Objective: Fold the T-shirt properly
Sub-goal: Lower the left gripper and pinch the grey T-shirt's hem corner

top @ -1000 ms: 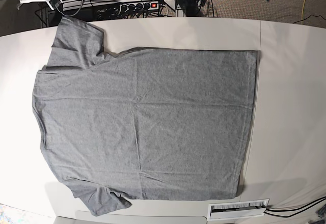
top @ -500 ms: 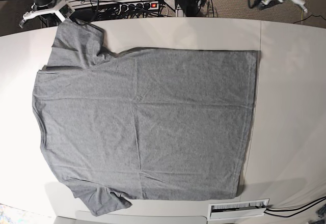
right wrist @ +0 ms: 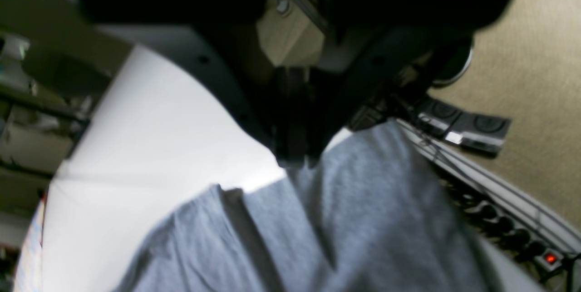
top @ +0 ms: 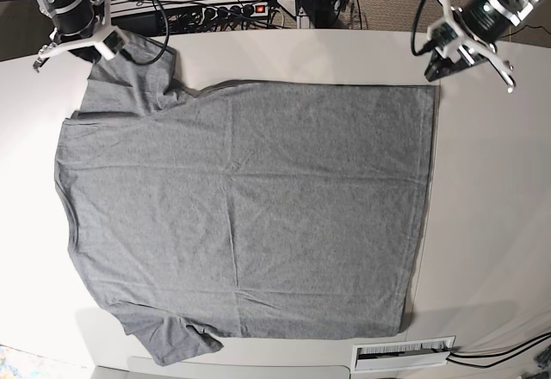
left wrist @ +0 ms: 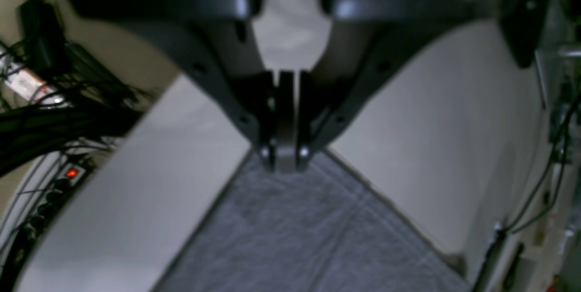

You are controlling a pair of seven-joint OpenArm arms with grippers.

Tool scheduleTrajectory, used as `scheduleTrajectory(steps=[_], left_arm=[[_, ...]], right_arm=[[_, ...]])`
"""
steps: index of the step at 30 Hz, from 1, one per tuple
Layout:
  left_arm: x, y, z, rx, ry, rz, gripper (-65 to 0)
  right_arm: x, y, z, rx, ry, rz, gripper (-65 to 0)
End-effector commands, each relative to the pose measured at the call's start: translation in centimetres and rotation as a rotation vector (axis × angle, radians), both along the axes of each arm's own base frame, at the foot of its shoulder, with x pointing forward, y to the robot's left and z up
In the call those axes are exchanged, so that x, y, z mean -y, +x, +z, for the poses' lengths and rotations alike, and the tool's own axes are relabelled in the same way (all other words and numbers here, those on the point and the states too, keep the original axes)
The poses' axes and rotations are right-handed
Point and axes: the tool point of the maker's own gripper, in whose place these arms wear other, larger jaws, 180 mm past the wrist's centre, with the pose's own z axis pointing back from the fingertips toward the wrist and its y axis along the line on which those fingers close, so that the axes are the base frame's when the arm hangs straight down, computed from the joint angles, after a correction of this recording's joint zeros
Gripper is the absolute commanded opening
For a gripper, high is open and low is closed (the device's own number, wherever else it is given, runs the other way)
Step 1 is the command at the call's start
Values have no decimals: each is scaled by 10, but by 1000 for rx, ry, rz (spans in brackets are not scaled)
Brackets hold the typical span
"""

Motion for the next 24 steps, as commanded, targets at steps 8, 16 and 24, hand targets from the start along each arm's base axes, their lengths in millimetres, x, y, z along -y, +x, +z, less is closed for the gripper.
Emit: scheduleTrajectory(steps=[8,16,24], left_arm=[[2,13,-45,-20,92,-185,-556],[17,25,-82,10,238,-336,-454],[12,24,-109,-23,316,-413,-454]], right_arm=[[-7,2,3,-5,7,50,-555],[-7,2,3,-5,6,49,-555],[-7,2,3,-6,6,48,-555]])
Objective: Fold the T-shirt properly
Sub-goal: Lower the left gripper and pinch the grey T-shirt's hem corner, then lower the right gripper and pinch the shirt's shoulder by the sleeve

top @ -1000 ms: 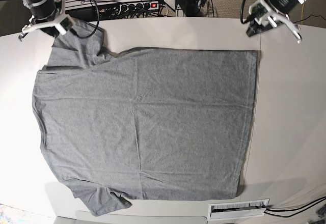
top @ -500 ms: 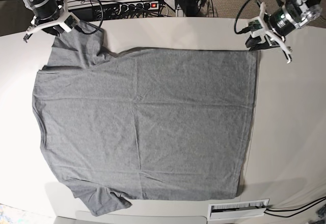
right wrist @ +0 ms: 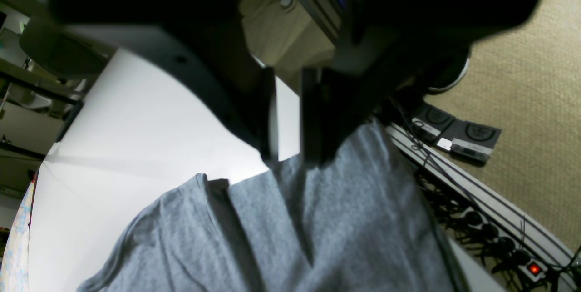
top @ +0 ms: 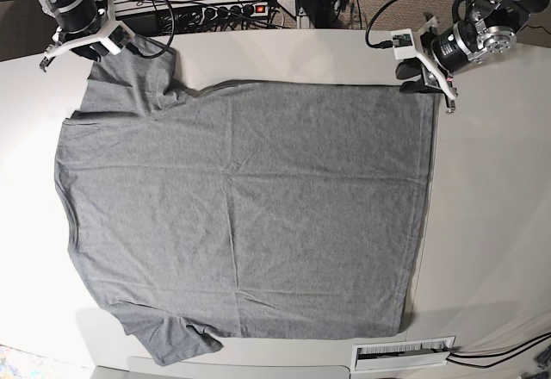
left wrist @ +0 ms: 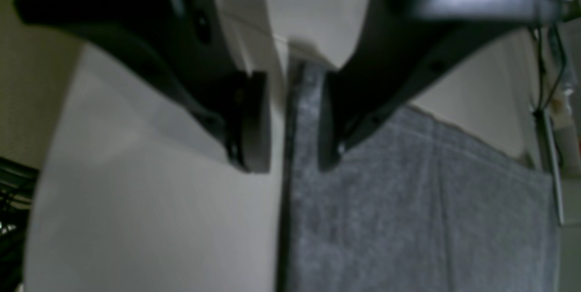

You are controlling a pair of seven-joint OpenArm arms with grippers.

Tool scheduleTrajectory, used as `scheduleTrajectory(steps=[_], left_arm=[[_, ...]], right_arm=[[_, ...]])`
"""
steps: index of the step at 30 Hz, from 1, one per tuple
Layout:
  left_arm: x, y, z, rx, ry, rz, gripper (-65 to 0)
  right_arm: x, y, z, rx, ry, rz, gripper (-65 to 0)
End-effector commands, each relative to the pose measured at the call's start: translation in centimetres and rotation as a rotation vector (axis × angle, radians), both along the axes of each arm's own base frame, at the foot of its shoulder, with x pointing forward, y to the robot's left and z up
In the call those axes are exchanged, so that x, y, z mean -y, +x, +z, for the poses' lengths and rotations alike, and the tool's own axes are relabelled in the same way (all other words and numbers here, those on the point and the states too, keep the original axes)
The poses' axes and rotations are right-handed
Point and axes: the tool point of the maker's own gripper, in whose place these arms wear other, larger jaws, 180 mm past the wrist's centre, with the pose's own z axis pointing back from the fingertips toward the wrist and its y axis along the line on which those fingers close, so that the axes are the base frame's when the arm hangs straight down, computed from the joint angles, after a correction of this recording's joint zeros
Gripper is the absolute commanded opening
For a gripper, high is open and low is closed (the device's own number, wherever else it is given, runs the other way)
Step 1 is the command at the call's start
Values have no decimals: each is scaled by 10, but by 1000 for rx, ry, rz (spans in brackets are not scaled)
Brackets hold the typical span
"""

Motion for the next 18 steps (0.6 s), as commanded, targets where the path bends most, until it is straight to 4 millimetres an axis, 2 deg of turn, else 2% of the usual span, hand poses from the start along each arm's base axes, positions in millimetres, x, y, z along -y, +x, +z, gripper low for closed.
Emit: scheduleTrajectory(steps=[1,7,15,17,18], left_arm=[[-8,0,-4,-6,38,-13,-454],[-19,10,-17,13,95,-19,-454],[-52,19,-39,-22,171,29,-454],[-56,18,-42,-29,179,34,-475],[-56,18,-42,-30,181,34,-507]], right_arm=[[-2,5,7,26,-3,15,-555],[-1,6,7,27,-4,14,-555],[-1,6,7,26,-7,12,-555],[0,7,8,30,-15,14,-555],[1,8,9,36,-26,17,-555]])
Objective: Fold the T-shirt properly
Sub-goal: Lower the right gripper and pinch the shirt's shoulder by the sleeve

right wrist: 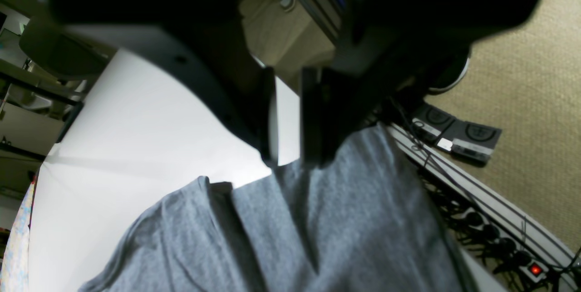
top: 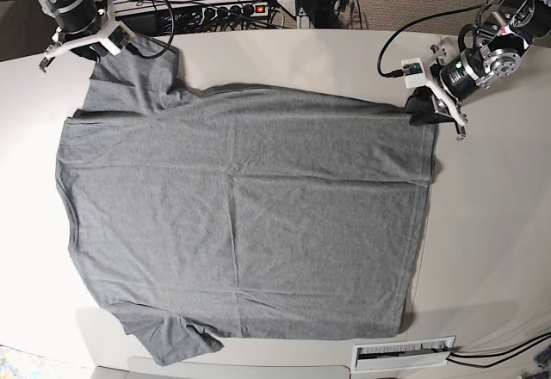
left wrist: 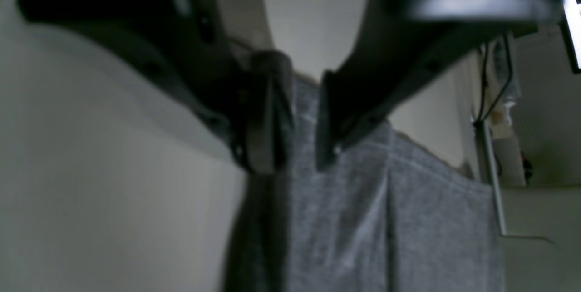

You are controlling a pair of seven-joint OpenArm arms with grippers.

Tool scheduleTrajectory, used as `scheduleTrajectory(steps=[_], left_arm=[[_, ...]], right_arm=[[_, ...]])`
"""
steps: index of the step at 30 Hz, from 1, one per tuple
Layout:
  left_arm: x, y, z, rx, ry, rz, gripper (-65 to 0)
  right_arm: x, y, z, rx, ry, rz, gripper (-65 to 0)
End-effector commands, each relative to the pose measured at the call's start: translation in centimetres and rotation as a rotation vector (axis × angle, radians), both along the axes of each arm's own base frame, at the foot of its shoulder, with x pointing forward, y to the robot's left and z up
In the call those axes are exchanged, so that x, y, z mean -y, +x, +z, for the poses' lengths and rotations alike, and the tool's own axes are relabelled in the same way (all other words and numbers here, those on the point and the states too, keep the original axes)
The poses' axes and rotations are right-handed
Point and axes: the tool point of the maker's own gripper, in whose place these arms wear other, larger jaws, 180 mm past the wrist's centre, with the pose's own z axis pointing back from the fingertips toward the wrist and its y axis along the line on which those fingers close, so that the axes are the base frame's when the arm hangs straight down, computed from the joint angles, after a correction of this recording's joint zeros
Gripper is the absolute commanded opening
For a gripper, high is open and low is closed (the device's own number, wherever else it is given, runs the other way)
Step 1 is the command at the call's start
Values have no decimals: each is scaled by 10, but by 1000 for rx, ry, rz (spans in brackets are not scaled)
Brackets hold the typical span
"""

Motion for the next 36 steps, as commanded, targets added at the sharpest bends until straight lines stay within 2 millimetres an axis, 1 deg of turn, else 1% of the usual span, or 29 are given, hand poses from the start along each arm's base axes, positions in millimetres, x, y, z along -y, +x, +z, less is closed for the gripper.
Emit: scheduleTrajectory(steps=[1,2,3,6,8,10,12,13,15,16,17,18,20,22,29,31,33,36], left_arm=[[-33,-20,-26,-117,161,20,-556],[-34,-20,-27,-117,168,26,-616],[-36,-20,-27,-118,176,34,-650],[-40,-23,-30,-133,187,55,-650],[-44,-29,-33,-147,203,59,-650],[-52,-37,-35,-164,229,58,-650],[-65,-41,-34,-154,270,56,-650],[-72,-42,-33,-143,292,57,-650],[-83,-45,-31,-131,321,61,-650],[-87,-48,-30,-133,330,59,-650],[-90,-53,-31,-142,339,55,-650],[-92,-58,-32,-153,348,53,-650],[-91,-66,-35,-171,347,48,-650],[-87,-70,-36,-177,337,44,-650],[-69,-65,-27,-150,297,25,-650],[-66,-64,-26,-146,288,23,-650],[-63,-64,-26,-145,282,24,-650],[-58,-65,-28,-147,267,30,-650]], right_arm=[[1,9,10,41,-27,20,-555],[2,12,12,53,-41,24,-555],[3,16,14,65,-47,24,-555],[3,24,18,92,-40,19,-555],[2,26,18,98,-36,20,-555],[1,25,18,95,-30,19,-553],[-3,22,14,68,1,25,-552],[-9,18,9,35,25,42,-524],[-21,11,2,-17,100,60,-410],[-26,10,1,-21,133,59,-364],[-29,10,1,-20,152,59,-350],[-30,10,2,-19,161,59,-350],[-36,7,-1,-42,196,69,-350],[-48,0,-5,-85,246,98,-350],[-82,-18,-25,-169,287,184,-350],[-83,-21,-36,-188,260,198,-350],[-79,-22,-52,-209,235,187,-350],[-76,-18,-69,-224,220,178,-350]])
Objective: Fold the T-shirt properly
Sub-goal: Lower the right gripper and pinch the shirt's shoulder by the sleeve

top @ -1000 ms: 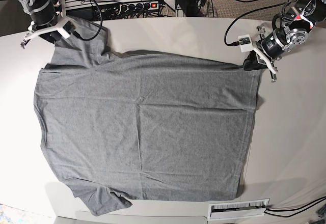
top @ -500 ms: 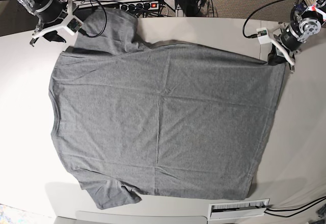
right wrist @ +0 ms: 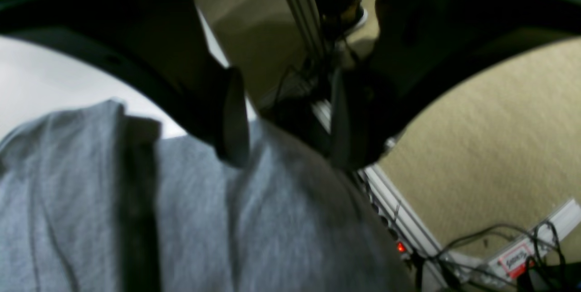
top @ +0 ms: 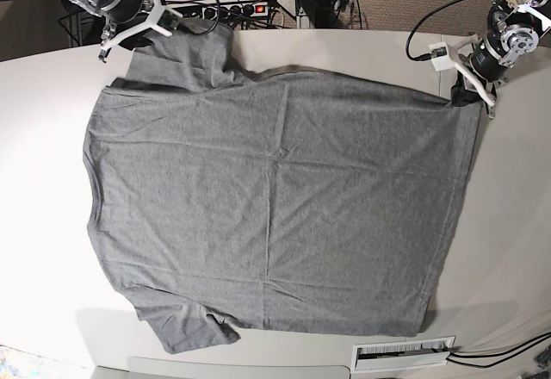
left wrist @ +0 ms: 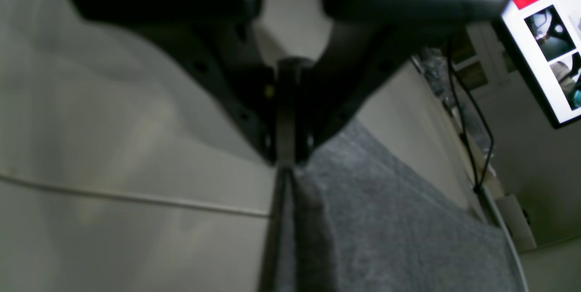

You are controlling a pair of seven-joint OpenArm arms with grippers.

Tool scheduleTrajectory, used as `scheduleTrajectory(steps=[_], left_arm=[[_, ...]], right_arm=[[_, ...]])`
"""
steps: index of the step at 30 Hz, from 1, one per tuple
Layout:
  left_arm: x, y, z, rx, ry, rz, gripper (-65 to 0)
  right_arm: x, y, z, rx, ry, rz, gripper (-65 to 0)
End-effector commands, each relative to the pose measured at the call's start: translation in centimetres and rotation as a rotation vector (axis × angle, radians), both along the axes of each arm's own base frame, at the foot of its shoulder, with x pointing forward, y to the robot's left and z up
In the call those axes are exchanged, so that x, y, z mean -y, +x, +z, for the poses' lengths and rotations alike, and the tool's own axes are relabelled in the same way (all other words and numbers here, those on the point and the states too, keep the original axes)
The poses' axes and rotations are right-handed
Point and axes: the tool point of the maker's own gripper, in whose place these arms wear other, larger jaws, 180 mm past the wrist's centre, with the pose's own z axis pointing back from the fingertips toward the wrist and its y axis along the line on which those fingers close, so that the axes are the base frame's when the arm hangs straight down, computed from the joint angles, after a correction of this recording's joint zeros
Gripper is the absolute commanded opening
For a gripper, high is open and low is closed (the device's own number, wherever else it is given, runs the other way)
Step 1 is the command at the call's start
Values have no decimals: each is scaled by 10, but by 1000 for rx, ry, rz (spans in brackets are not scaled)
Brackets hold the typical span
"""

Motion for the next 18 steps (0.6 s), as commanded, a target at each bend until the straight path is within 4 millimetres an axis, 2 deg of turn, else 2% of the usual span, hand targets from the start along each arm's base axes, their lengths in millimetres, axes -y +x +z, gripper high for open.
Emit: scheduleTrajectory(steps=[1,6,10,18], left_arm=[[8,-32,-19,-144,-20,-25,-650],[15,-33,-20,-144,-39,-18,-650],[15,-33,-20,-143,-40,-18,-650],[15,-33,-20,-143,-40,-18,-650]], right_arm=[[-4,7,3,25,15,6,-350],[-5,21,5,56,18,9,-350],[4,28,-3,56,6,-11,-350],[10,29,-9,43,0,-30,-351]])
